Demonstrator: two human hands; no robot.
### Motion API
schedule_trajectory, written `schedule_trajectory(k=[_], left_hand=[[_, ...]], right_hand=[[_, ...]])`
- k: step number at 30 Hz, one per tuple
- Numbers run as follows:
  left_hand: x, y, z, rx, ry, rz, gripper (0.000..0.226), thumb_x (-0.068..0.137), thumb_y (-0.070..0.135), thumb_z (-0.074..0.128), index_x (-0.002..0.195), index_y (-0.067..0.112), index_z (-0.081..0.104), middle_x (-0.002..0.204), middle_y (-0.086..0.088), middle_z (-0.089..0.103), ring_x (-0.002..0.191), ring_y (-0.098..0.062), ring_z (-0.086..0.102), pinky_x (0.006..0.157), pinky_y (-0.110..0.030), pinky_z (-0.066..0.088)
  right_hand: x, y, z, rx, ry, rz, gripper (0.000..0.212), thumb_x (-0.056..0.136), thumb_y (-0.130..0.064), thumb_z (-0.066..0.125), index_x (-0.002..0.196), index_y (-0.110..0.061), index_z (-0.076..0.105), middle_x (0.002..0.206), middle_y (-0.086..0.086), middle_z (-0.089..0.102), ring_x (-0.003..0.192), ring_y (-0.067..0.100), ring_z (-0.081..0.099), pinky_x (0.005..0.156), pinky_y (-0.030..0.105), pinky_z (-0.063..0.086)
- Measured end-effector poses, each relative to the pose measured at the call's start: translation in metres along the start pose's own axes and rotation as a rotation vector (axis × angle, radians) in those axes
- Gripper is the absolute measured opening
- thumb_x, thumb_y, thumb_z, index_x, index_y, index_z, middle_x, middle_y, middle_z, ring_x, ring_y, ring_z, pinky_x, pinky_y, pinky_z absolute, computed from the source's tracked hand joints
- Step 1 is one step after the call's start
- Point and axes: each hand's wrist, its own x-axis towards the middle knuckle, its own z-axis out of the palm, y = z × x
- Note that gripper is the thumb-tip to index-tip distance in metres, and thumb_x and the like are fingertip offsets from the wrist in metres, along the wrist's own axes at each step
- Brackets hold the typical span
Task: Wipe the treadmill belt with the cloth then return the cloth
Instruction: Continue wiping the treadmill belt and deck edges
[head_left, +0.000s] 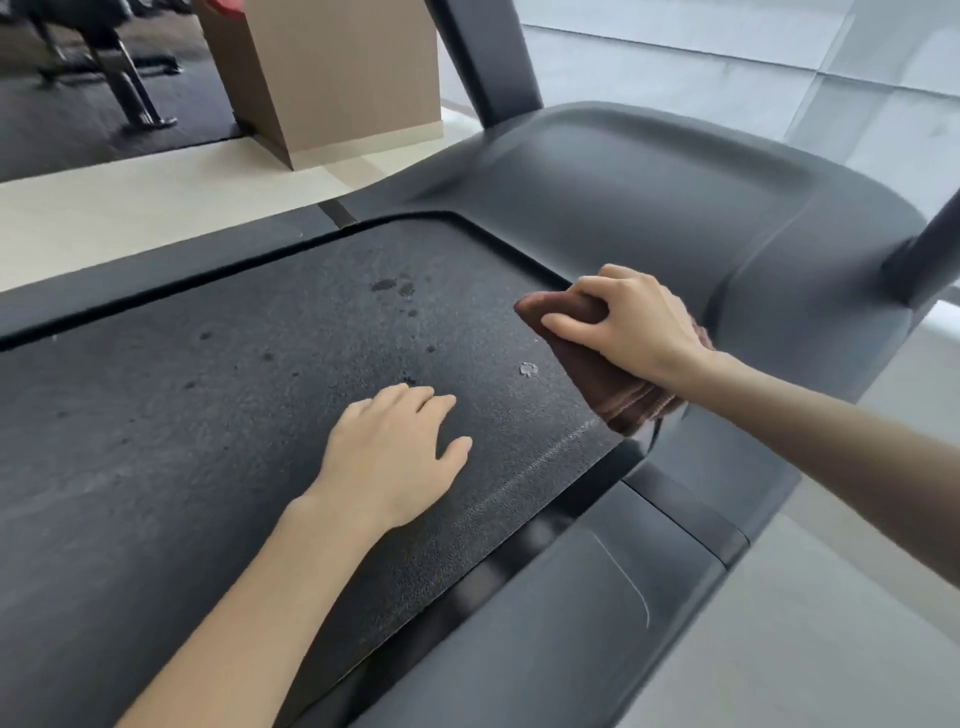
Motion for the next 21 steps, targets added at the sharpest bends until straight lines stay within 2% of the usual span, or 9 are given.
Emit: schedule_trajectory(k=[4,9,12,15,18,21], left_hand=[[0.031,0.005,0.017,-0.029,0.031,0.032,0.054,0.094,0.049,0.033,0.143,0.027,0.031,0.150,0.008,0.030,0.139,-0.011,0.021,0.110,-0.032,0.020],[0.022,0.012,0.051,-0.171,0.157,-0.082,0.053,0.093,0.045,0.038,0.143,0.027,0.032,0.153,0.009,0.025,0.142,-0.010,0.016,0.112,-0.028,0.015],[0.015,0.011,0.065,-0.165,0.203,-0.084,0.052,0.094,0.043,0.040,0.142,0.024,0.036,0.152,0.007,0.026,0.142,-0.011,0.016,0.113,-0.028,0.012],[0.008,0.017,0.074,-0.147,0.172,-0.035,0.050,0.092,0.039,0.037,0.138,0.020,0.043,0.151,0.005,0.029,0.142,-0.012,0.018,0.115,-0.031,0.012],[0.003,0.022,0.082,-0.180,0.105,-0.049,0.052,0.092,0.040,0.030,0.138,0.021,0.043,0.149,0.008,0.033,0.141,-0.008,0.019,0.116,-0.029,0.010],[0.006,0.021,0.082,-0.178,0.100,-0.040,0.053,0.090,0.041,0.032,0.138,0.021,0.044,0.148,0.008,0.035,0.140,-0.007,0.021,0.115,-0.027,0.009]], right_hand=[[0.020,0.015,0.027,-0.007,-0.025,-0.061,0.034,0.080,-0.061,0.055,0.094,-0.031,0.065,0.090,-0.007,0.056,0.080,0.015,0.049,0.067,0.028,0.032],[0.050,0.033,0.060,0.002,-0.011,-0.087,0.033,0.083,-0.057,0.053,0.100,-0.030,0.061,0.095,-0.002,0.057,0.089,0.023,0.054,0.069,0.030,0.032],[0.073,0.037,0.093,-0.051,-0.060,-0.104,0.037,0.086,-0.057,0.050,0.104,-0.026,0.060,0.100,0.005,0.056,0.097,0.030,0.053,0.071,0.034,0.035],[0.085,0.032,0.127,-0.199,-0.109,-0.121,0.043,0.086,-0.058,0.049,0.108,-0.023,0.059,0.106,0.011,0.054,0.104,0.033,0.050,0.080,0.040,0.039],[0.085,0.035,0.140,-0.233,-0.045,-0.152,0.046,0.084,-0.062,0.050,0.104,-0.022,0.062,0.103,0.011,0.054,0.098,0.033,0.050,0.077,0.040,0.039],[0.077,0.038,0.134,-0.192,-0.080,-0.286,0.050,0.081,-0.067,0.049,0.103,-0.025,0.064,0.099,0.010,0.052,0.094,0.032,0.049,0.073,0.039,0.037]])
